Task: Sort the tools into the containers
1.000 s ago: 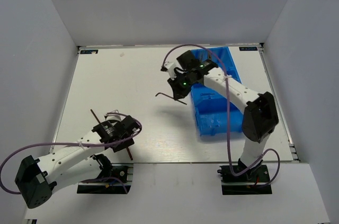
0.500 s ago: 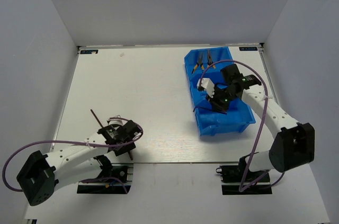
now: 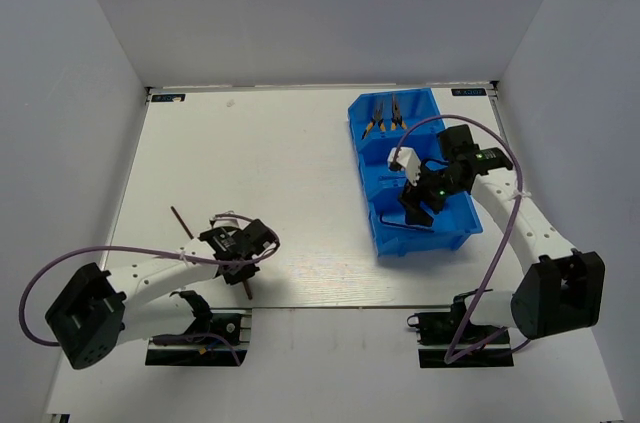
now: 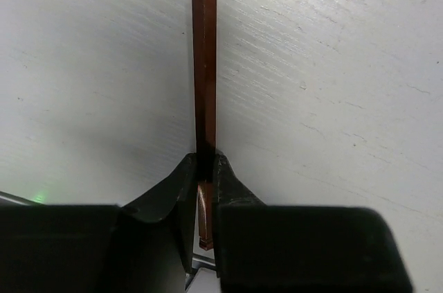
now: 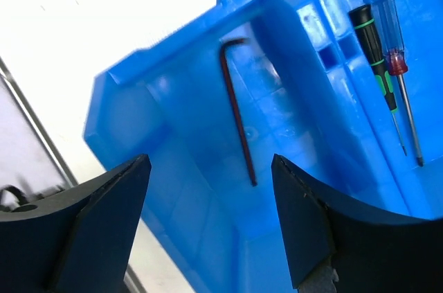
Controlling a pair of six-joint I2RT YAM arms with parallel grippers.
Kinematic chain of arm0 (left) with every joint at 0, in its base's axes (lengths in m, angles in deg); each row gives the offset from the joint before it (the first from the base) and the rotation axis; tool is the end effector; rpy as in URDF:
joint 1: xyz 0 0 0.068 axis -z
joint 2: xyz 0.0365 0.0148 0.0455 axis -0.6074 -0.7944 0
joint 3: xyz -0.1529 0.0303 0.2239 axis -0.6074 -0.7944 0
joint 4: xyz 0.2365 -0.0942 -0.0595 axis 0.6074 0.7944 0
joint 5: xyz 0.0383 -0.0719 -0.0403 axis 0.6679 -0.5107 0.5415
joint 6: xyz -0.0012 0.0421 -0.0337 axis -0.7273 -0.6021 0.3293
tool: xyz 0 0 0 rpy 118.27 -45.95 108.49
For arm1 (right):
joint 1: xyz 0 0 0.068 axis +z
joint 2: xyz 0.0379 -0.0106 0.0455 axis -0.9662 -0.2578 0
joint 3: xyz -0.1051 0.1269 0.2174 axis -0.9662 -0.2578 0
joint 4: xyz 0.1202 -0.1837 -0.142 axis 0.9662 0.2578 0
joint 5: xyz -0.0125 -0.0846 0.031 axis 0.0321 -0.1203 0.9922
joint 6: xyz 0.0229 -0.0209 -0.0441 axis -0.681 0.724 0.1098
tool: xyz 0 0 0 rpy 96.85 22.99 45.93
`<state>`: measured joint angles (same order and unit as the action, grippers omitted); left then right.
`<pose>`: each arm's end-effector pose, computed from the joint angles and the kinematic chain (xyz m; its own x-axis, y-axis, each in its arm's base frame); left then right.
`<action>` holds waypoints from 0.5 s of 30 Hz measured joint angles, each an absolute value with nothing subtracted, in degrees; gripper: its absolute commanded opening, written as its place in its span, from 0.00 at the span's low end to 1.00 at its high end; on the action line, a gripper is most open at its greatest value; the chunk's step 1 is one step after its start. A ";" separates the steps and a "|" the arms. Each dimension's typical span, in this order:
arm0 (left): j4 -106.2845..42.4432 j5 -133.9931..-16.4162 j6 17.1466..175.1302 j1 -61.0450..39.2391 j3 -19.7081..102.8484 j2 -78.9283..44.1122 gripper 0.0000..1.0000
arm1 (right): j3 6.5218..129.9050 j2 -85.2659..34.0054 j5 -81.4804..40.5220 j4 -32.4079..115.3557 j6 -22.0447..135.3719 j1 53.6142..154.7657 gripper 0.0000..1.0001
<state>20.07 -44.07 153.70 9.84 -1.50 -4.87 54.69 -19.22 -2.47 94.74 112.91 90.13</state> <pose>0.1109 -0.0995 0.1560 -0.8452 -0.3542 -0.4003 -0.4000 0.9159 0.0343 0.2325 0.0785 0.2761 -0.2705 -0.7820 -0.5616 -0.9334 0.3558 -0.0458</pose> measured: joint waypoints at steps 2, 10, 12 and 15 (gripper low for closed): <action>20.09 -44.05 152.94 9.84 -0.88 -5.75 0.00 | 54.99 -18.76 -0.85 94.77 111.55 89.19 0.77; 14.76 -45.01 140.02 10.39 14.74 -17.03 0.00 | 55.60 -18.39 3.02 93.65 106.50 86.09 0.77; 10.65 -46.78 134.51 10.50 21.19 -20.50 0.00 | 55.58 -18.31 3.43 92.84 105.26 85.35 0.77; 2.72 -51.13 126.01 10.85 28.86 -25.44 0.00 | 55.58 -17.65 3.34 90.35 102.04 83.90 0.77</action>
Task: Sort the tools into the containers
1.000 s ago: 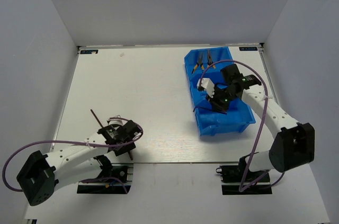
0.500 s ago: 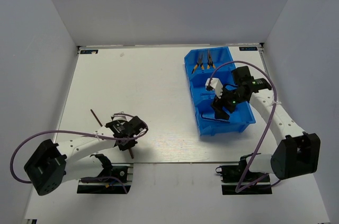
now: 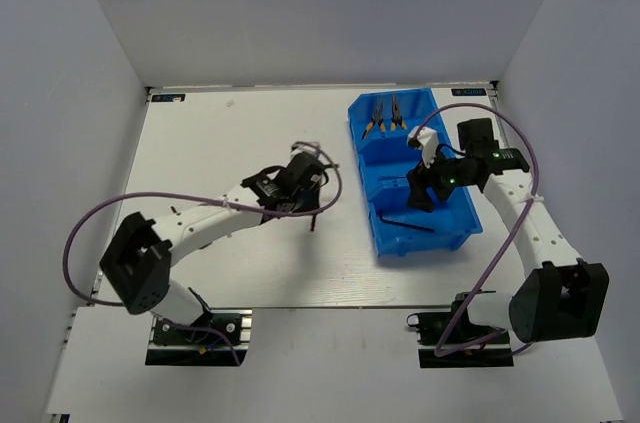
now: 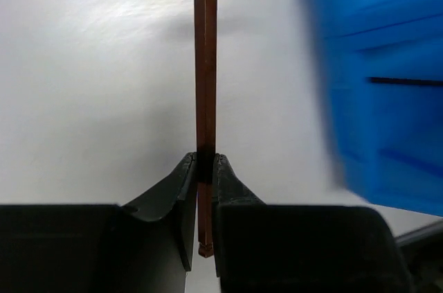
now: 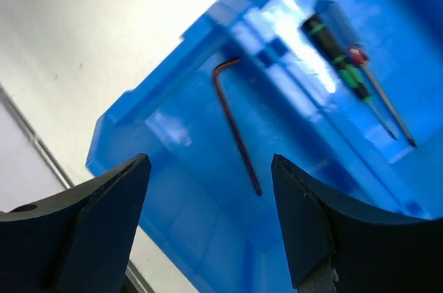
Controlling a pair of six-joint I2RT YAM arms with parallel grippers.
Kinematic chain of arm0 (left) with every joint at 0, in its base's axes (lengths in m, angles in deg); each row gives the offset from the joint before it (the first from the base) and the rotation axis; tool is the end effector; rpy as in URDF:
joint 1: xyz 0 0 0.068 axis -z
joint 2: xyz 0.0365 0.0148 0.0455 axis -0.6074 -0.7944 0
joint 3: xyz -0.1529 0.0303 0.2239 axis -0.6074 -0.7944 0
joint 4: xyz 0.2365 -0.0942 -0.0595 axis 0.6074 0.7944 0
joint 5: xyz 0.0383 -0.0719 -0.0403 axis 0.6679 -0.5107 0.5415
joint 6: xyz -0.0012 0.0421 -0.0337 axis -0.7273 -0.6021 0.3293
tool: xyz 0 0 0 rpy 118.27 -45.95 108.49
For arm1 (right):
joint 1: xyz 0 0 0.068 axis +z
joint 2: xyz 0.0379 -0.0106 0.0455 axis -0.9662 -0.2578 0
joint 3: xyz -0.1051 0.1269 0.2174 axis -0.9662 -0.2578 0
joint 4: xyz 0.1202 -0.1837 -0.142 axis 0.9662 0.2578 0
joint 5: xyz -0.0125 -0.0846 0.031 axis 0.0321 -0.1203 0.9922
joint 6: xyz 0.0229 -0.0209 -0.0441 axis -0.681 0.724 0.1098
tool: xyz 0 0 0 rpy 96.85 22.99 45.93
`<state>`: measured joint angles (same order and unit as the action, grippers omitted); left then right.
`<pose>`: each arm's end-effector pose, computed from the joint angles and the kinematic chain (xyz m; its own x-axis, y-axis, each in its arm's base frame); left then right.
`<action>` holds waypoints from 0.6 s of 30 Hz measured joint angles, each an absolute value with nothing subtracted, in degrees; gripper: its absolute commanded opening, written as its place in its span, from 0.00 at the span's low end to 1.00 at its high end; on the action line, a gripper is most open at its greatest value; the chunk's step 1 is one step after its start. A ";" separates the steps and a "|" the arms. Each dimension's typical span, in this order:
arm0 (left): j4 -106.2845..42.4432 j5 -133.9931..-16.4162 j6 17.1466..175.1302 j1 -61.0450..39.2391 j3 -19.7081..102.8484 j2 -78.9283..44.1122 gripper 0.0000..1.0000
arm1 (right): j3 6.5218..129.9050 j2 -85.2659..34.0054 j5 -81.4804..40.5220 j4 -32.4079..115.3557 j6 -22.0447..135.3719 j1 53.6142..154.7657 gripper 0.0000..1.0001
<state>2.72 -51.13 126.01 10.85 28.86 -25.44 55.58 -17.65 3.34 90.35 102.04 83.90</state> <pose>0.2055 -0.2156 0.2407 -0.8252 -0.0319 -0.5639 0.0954 0.9762 -0.1949 0.2421 0.0564 0.2922 -0.4217 -0.6037 -0.6766 -0.8378 0.5447 0.0362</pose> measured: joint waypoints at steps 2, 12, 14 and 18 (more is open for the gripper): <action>-2.27 -55.33 120.66 11.02 32.34 -28.70 0.00 | 55.52 -16.93 2.62 88.14 99.29 83.03 0.77; -14.33 -79.11 100.37 12.44 47.70 -46.16 0.00 | 54.42 -14.07 -4.20 75.75 86.61 75.34 0.75; -14.94 -81.99 97.73 12.66 49.71 -47.73 0.00 | 54.12 -13.98 -5.07 74.44 85.13 73.85 0.75; -15.45 -87.33 94.03 13.01 54.87 -50.40 0.00 | 53.55 -13.78 -6.16 72.41 82.72 71.45 0.75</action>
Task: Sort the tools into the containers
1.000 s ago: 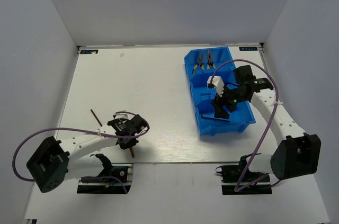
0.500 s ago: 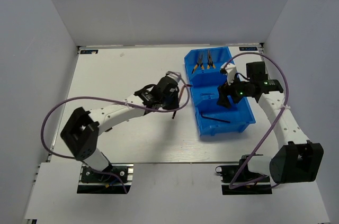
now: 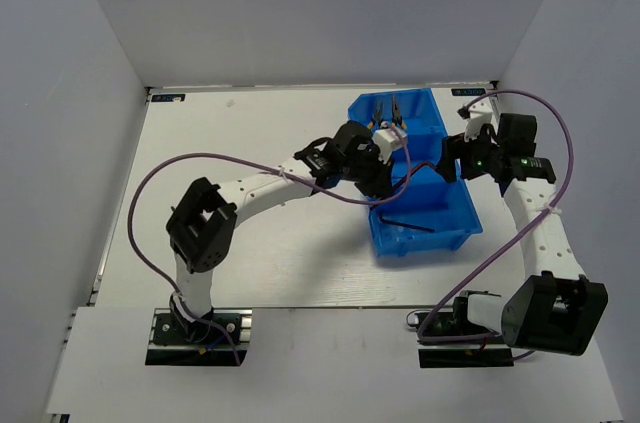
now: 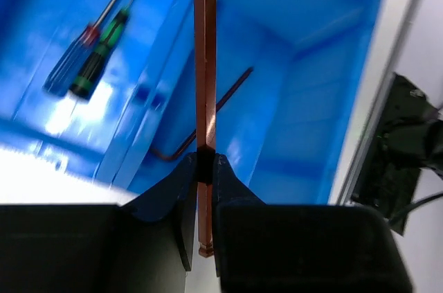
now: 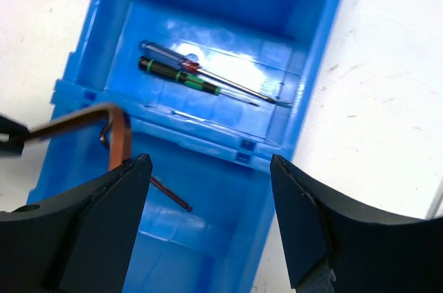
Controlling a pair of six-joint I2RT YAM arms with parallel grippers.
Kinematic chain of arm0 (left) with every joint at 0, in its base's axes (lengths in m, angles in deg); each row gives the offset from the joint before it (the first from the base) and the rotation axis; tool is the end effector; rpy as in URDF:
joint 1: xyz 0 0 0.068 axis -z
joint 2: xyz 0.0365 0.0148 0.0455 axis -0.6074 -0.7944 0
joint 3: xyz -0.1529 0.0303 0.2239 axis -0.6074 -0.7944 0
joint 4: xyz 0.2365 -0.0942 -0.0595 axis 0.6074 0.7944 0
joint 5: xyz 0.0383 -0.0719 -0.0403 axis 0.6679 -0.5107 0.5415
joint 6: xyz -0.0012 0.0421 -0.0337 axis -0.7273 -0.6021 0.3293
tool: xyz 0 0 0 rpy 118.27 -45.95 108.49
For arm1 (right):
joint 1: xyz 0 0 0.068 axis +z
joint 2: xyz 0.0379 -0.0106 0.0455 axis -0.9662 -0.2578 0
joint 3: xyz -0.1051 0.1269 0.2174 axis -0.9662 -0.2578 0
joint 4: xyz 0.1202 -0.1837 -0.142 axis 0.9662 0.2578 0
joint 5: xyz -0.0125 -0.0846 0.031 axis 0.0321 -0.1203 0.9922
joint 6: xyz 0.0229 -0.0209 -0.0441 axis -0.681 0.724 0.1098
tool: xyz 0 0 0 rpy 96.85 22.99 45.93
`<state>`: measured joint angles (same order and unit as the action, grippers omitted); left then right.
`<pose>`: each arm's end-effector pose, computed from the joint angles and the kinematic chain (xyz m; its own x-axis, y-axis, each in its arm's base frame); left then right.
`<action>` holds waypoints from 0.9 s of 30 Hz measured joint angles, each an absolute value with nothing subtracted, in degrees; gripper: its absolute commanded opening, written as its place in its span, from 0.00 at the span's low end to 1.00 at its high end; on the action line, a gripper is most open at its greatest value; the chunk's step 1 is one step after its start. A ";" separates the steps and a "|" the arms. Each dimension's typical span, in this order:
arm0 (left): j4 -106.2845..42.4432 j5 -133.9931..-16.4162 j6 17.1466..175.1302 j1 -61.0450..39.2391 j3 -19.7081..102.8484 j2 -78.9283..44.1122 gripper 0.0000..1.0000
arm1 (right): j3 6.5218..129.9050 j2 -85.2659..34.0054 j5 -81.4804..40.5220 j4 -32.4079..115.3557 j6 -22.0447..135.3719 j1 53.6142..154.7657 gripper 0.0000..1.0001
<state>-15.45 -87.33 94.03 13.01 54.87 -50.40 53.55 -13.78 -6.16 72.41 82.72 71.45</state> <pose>0.2694 -0.3452 0.2587 -0.5288 0.3975 -0.7499 0.8232 0.4553 -0.3391 0.2601 -0.0032 0.3160 -0.5277 -0.2729 -0.8044 -0.4261 0.9043 -0.0273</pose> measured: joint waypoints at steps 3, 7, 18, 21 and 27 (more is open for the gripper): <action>-15.51 -91.81 92.46 13.10 59.46 -53.42 0.00 | 53.55 -13.69 -6.71 71.31 81.37 70.16 0.75; -15.01 -96.57 91.59 13.32 63.90 -59.17 0.01 | 53.55 -13.67 -7.02 70.48 80.28 69.02 0.75; -10.48 -96.55 90.91 14.58 65.47 -64.22 0.55 | 53.55 -13.67 -3.30 70.29 79.12 68.10 0.81; -11.05 -94.08 91.74 14.52 64.53 -61.61 0.57 | 53.55 -13.67 -1.14 70.31 79.10 67.88 0.83; -9.96 -72.83 102.30 13.60 51.05 -42.45 0.33 | 53.55 -13.72 3.61 70.24 79.16 67.80 0.32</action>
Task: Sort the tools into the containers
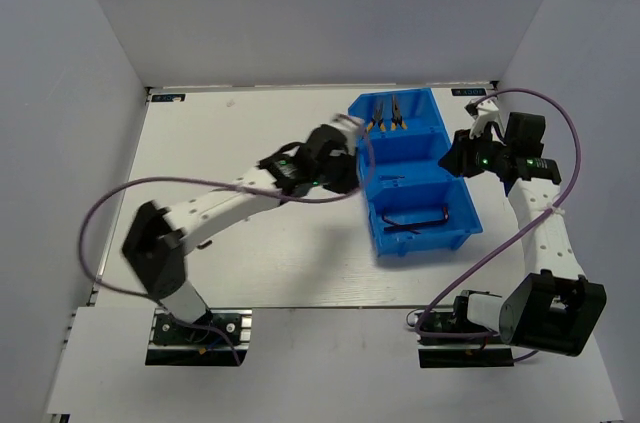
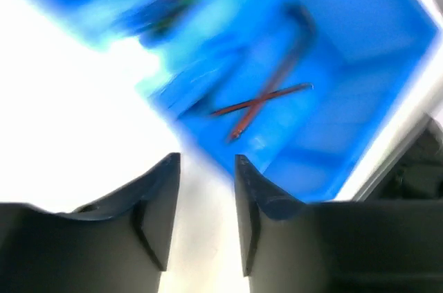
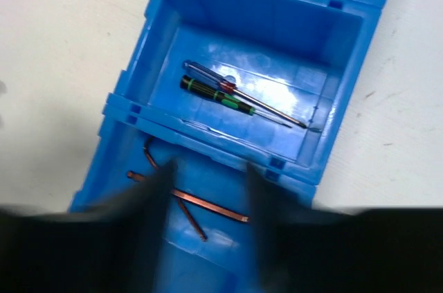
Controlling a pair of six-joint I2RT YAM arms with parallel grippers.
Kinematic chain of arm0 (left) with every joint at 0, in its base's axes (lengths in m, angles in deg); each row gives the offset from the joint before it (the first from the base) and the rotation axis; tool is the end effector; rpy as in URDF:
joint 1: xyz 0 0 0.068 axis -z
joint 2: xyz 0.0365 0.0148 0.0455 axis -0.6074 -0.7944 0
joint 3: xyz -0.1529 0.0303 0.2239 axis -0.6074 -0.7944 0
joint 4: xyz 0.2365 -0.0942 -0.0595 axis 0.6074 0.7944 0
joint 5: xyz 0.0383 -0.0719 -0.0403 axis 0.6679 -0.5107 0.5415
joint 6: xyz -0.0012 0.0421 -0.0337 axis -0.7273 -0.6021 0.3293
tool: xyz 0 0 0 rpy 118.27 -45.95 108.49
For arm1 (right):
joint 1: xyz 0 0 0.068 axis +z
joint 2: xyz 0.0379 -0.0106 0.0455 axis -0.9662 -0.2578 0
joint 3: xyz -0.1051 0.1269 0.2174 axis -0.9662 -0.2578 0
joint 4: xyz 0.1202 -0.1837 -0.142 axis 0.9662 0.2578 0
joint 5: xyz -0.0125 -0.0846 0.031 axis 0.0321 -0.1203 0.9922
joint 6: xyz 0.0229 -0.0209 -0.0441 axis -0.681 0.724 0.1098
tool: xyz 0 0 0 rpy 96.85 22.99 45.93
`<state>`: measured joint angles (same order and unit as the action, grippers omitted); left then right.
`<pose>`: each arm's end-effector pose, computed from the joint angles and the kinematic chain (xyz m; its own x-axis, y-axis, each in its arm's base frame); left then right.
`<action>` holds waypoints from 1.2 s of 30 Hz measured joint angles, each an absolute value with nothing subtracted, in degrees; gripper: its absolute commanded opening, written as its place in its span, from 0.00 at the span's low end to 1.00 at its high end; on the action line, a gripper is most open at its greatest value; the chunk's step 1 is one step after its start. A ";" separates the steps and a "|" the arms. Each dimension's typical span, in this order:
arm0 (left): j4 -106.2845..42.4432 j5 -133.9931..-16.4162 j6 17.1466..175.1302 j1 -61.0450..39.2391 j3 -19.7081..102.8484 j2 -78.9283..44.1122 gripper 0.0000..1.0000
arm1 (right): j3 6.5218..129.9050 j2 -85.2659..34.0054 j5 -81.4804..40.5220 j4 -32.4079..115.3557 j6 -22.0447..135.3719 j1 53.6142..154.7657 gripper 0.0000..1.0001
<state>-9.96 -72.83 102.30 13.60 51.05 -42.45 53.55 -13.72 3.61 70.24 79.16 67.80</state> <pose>0.2518 -0.3166 0.2825 -0.6253 0.2907 -0.7242 0.6646 0.6848 -0.2990 0.2602 -0.0144 0.3211 -0.4994 -0.1681 -0.8499 -0.4581 0.8839 0.0944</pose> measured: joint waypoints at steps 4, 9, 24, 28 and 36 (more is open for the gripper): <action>3.92 -52.07 124.28 8.66 40.93 -22.62 0.30 | 53.44 -14.52 6.10 70.29 79.10 67.93 0.00; 22.24 -38.17 149.09 0.20 21.89 1.29 0.44 | 52.65 -16.91 7.82 70.77 80.10 69.70 0.39; 35.52 -31.44 162.47 -8.15 13.43 -2.38 0.66 | 54.73 -24.73 9.81 73.13 82.35 76.95 0.49; 30.89 -31.98 157.20 -15.43 12.19 -2.75 0.66 | 54.66 -24.53 9.77 74.00 83.20 76.95 0.49; 20.38 -37.67 141.99 -28.52 10.94 -10.36 0.65 | 54.62 -23.40 9.55 75.10 83.90 76.84 0.50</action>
